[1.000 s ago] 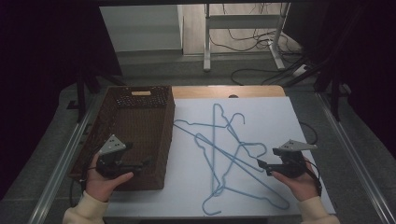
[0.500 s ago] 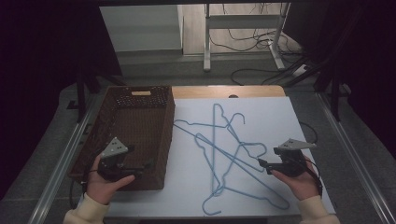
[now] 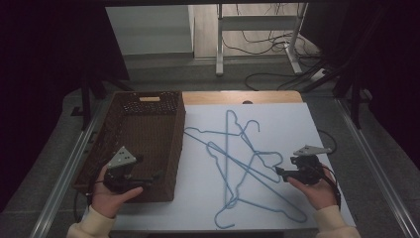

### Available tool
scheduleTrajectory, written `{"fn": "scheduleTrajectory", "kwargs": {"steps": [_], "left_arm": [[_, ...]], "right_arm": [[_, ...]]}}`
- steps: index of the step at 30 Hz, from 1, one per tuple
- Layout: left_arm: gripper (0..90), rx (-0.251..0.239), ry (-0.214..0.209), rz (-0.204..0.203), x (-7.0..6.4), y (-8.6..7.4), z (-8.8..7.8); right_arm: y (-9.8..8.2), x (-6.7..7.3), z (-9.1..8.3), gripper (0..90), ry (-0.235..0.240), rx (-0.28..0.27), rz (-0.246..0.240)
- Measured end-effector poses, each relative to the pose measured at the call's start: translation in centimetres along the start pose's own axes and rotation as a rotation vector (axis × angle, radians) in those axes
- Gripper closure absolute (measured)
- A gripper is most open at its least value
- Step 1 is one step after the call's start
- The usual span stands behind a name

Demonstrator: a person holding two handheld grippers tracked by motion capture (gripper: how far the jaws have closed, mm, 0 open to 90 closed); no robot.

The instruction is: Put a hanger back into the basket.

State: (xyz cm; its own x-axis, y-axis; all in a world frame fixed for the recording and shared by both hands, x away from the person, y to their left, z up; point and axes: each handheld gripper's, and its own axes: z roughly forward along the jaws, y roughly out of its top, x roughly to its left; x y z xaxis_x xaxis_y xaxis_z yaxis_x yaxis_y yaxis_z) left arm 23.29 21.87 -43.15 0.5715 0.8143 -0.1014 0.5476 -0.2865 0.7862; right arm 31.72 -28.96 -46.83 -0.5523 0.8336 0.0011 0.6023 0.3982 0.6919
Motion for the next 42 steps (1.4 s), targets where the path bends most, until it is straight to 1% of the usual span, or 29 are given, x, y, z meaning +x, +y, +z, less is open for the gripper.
{"fn": "scheduleTrajectory", "kwargs": {"steps": [2,5,8,10,12,15,16,18,19,20,23,25,27,29,31,32,35,36,37,38,39,40,42], "left_arm": [[14.7,0.0,-0.001,0.001,0.0,0.0,0.0],[14.8,0.0,-0.002,0.0,0.0,0.0,-0.1],[14.9,0.0,-0.002,0.003,-0.1,0.0,-0.1],[15.0,-0.001,-0.003,0.004,-0.1,0.0,-0.1],[15.0,-0.003,-0.005,0.004,-0.1,0.1,-0.2],[15.1,-0.003,-0.006,0.003,-0.1,0.1,-0.2],[15.1,-0.003,-0.007,0.003,-0.1,0.1,-0.2],[15.1,-0.003,-0.007,0.003,-0.1,0.1,-0.2],[15.2,-0.002,-0.008,0.003,-0.1,0.1,-0.2],[15.2,-0.002,-0.008,0.003,-0.1,0.1,-0.2],[15.3,0.0,-0.008,0.005,-0.2,0.0,-0.2],[15.3,0.0,-0.008,0.005,-0.2,0.0,-0.1],[15.4,0.001,-0.008,0.006,-0.2,0.0,-0.1],[15.4,0.004,-0.009,0.007,-0.2,0.0,-0.1],[15.4,0.005,-0.008,0.007,-0.2,0.0,-0.1],[15.4,0.005,-0.009,0.007,-0.2,0.0,-0.1],[15.4,0.006,-0.009,0.01,-0.2,0.0,0.0],[15.4,0.006,-0.009,0.01,-0.2,0.0,0.0],[15.4,0.006,-0.01,0.01,-0.2,0.0,0.0],[15.4,0.006,-0.01,0.01,-0.2,0.0,0.0],[15.4,0.006,-0.01,0.01,-0.2,0.1,0.0],[15.4,0.006,-0.01,0.011,-0.2,0.1,0.0],[15.4,0.008,-0.01,0.011,-0.2,0.0,0.0]], "right_arm": [[0.1,0.0,0.0,30.2,-0.006,0.001,0.001],[0.6,-0.3,0.3,31.7,-0.032,0.014,0.013],[0.8,-0.4,0.6,32.1,-0.042,0.023,0.018],[1.2,-0.7,0.8,33.3,-0.059,0.035,0.018],[1.8,-1.2,1.1,34.9,-0.073,0.041,0.033],[2.3,-1.5,1.4,36.0,-0.078,0.048,0.042],[2.7,-1.7,1.8,37.3,-0.083,0.06,0.05],[2.8,-1.7,1.9,37.5,-0.085,0.066,0.053],[3.2,-1.8,2.5,38.4,-0.086,0.086,0.055],[3.2,-1.8,2.5,38.4,-0.086,0.086,0.055],[3.8,-1.8,3.5,39.4,-0.078,0.107,0.044],[4.0,-1.8,3.7,39.7,-0.079,0.112,0.038],[4.3,-1.8,4.4,40.7,-0.086,0.138,0.022],[4.4,-2.0,4.9,41.6,-0.104,0.162,0.033],[4.3,-2.2,5.1,42.3,-0.107,0.17,0.041],[4.3,-2.4,5.3,43.3,-0.109,0.185,0.06],[4.2,-3.0,6.0,48.5,-0.119,0.21,0.085],[4.2,-3.0,6.0,48.5,-0.119,0.21,0.085],[4.2,-3.2,6.4,51.1,-0.131,0.236,0.085],[4.2,-3.2,6.4,51.1,-0.131,0.236,0.085],[4.3,-3.2,6.8,54.2,-0.132,0.265,0.098],[4.3,-3.2,6.8,54.2,-0.132,0.265,0.098],[4.3,-3.3,7.1,57.4,-0.127,0.284,0.099]]}}
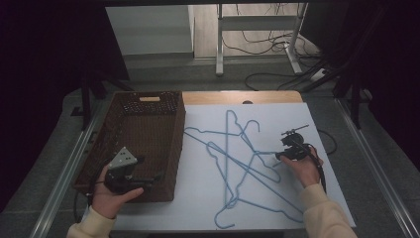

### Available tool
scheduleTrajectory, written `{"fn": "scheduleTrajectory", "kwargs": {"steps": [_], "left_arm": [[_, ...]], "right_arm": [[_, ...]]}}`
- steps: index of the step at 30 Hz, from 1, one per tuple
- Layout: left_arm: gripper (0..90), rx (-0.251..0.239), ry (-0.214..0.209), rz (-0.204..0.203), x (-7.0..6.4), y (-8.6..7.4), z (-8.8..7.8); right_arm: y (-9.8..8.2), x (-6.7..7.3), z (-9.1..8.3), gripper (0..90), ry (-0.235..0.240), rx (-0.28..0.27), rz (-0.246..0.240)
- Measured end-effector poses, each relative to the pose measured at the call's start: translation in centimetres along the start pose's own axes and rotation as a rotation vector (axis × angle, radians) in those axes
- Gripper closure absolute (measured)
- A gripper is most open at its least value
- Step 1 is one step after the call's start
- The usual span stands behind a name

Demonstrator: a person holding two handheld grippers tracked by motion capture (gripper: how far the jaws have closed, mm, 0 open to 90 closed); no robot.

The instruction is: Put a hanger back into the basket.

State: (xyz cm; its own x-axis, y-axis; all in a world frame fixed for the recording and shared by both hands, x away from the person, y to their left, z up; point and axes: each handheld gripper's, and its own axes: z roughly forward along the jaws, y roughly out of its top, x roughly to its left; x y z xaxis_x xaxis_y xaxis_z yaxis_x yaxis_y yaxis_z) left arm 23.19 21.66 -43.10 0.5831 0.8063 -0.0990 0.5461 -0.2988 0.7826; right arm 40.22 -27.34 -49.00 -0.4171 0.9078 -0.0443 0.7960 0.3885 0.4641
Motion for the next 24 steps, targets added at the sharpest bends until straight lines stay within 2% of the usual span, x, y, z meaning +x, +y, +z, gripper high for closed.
{"fn": "scheduleTrajectory", "kwargs": {"steps": [5,11,14,20,24], "left_arm": [[15.4,0.0,-0.001,0.001,0.0,0.0,0.0],[15.4,-0.002,-0.005,0.006,-0.1,0.0,0.0],[15.4,-0.003,-0.006,0.009,-0.2,0.1,0.0],[15.5,-0.004,-0.005,0.011,-0.4,0.1,0.0],[15.5,-0.01,-0.005,0.017,-0.6,0.3,-0.1]], "right_arm": [[0.3,0.1,0.5,65.7,-0.015,0.05,-0.003],[0.6,0.0,0.7,75.6,0.007,0.09,0.023],[0.8,-0.2,0.7,84.2,0.015,0.097,0.049],[0.7,-0.6,0.7,85.9,0.038,0.09,0.097],[0.5,-1.0,0.1,86.6,0.065,0.065,0.127]]}}
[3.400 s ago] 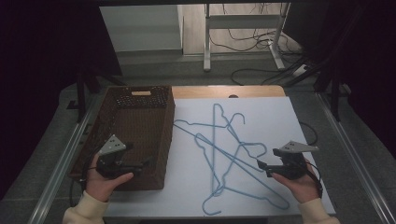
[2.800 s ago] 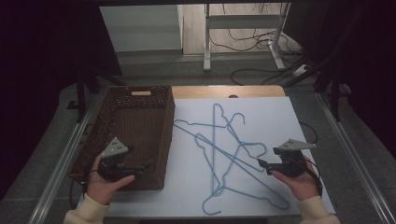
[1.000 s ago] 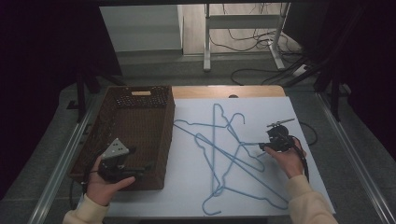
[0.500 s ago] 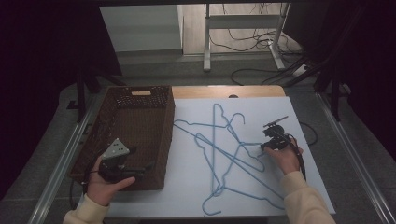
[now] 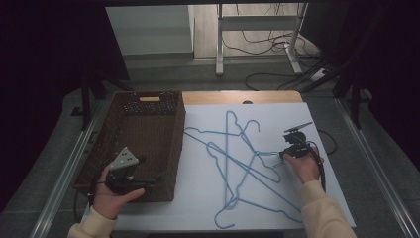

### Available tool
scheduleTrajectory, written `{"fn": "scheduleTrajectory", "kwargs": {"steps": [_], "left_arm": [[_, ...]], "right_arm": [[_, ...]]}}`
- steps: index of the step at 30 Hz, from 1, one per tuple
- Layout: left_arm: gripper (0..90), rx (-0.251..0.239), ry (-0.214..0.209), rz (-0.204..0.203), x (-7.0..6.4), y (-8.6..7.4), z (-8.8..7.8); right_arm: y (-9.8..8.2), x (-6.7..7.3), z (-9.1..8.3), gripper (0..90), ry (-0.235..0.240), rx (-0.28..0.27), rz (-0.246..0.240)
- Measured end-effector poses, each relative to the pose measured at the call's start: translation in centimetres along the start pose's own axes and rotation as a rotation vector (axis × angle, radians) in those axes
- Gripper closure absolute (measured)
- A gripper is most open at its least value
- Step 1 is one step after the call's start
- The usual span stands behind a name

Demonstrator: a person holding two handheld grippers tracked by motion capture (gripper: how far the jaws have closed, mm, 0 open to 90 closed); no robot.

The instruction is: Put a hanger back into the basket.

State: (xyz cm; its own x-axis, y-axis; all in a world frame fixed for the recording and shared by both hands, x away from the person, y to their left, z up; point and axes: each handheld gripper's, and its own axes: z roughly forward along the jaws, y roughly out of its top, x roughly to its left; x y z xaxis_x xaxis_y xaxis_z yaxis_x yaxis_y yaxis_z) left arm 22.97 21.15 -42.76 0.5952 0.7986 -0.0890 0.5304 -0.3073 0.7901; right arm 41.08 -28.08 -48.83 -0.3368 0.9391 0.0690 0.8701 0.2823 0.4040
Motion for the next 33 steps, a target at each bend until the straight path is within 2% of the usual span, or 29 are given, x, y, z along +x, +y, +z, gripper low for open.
{"fn": "scheduleTrajectory", "kwargs": {"steps": [2,9,12,16,21,23,26,29,33], "left_arm": [[15.6,-0.004,-0.002,0.005,-0.2,0.2,0.0],[15.9,-0.006,-0.02,0.031,-1.8,1.2,0.2],[16.1,-0.002,-0.042,0.038,-2.8,2.1,0.7],[16.3,0.016,-0.069,0.074,-4.6,3.2,1.9],[16.4,0.073,-0.137,0.097,-7.2,4.7,4.7],[16.7,0.108,-0.17,0.11,-8.6,5.2,6.6],[16.8,0.157,-0.195,0.138,-10.1,5.8,9.0],[17.1,0.19,-0.232,0.115,-11.2,6.3,11.8],[18.8,0.228,-0.258,0.075,-11.8,6.8,15.1]], "right_arm": [[-0.1,-0.1,-0.7,86.8,0.022,-0.02,0.005],[-0.2,0.4,-1.9,87.1,0.044,-0.054,0.002],[-0.2,0.7,-2.2,87.1,0.046,-0.061,-0.008],[-0.2,1.0,-2.6,87.1,0.048,-0.072,-0.013],[-0.3,1.1,-2.8,87.1,0.047,-0.077,-0.013],[-0.3,1.1,-2.8,87.1,0.047,-0.078,-0.012],[-0.4,1.2,-2.9,87.1,0.05,-0.08,-0.019],[-0.4,1.3,-3.0,87.2,0.049,-0.082,-0.016],[-0.4,1.4,-3.0,87.1,0.045,-0.082,-0.022]]}}
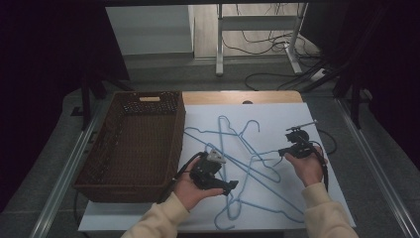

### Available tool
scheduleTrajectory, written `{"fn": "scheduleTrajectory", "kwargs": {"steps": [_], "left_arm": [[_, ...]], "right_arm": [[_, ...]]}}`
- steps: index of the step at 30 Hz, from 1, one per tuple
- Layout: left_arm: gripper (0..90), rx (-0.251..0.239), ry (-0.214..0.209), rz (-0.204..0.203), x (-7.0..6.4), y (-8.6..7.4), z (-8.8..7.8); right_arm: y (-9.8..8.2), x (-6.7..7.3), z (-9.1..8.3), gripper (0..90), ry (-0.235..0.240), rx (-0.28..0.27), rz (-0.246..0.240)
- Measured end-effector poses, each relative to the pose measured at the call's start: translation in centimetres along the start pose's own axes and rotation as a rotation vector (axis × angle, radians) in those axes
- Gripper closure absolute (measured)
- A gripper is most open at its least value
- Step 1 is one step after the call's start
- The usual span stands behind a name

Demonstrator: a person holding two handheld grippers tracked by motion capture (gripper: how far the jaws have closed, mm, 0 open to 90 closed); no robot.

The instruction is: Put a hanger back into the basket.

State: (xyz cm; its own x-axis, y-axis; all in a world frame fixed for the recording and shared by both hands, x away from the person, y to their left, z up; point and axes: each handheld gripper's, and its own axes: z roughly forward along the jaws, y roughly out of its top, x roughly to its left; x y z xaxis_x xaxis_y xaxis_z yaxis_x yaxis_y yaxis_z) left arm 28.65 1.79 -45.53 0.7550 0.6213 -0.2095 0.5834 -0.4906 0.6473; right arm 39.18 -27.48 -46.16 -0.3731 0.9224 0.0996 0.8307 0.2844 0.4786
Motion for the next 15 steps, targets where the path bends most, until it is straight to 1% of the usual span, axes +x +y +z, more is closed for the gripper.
{"fn": "scheduleTrajectory", "kwargs": {"steps": [3,7,11,12,13,15], "left_arm": [[20.9,0.016,-0.002,-0.018,0.3,0.7,2.0],[24.7,0.046,-0.013,-0.053,0.8,1.6,4.6],[30.5,0.05,-0.033,-0.086,1.4,2.4,6.3],[34.1,0.051,-0.037,-0.092,1.5,2.6,6.7],[34.1,0.052,-0.043,-0.097,1.6,2.7,6.9],[37.3,0.062,-0.05,-0.106,1.7,3.1,7.7]], "right_arm": [[0.0,0.1,0.0,87.1,-0.003,-0.002,-0.005],[0.1,0.3,-0.2,87.2,-0.006,-0.005,-0.01],[0.1,0.5,-0.3,87.2,-0.008,-0.008,-0.019],[0.1,0.6,-0.3,87.2,-0.009,-0.009,-0.02],[0.1,0.6,-0.3,87.2,-0.009,-0.009,-0.02],[0.1,0.7,-0.3,87.2,-0.01,-0.008,-0.023]]}}
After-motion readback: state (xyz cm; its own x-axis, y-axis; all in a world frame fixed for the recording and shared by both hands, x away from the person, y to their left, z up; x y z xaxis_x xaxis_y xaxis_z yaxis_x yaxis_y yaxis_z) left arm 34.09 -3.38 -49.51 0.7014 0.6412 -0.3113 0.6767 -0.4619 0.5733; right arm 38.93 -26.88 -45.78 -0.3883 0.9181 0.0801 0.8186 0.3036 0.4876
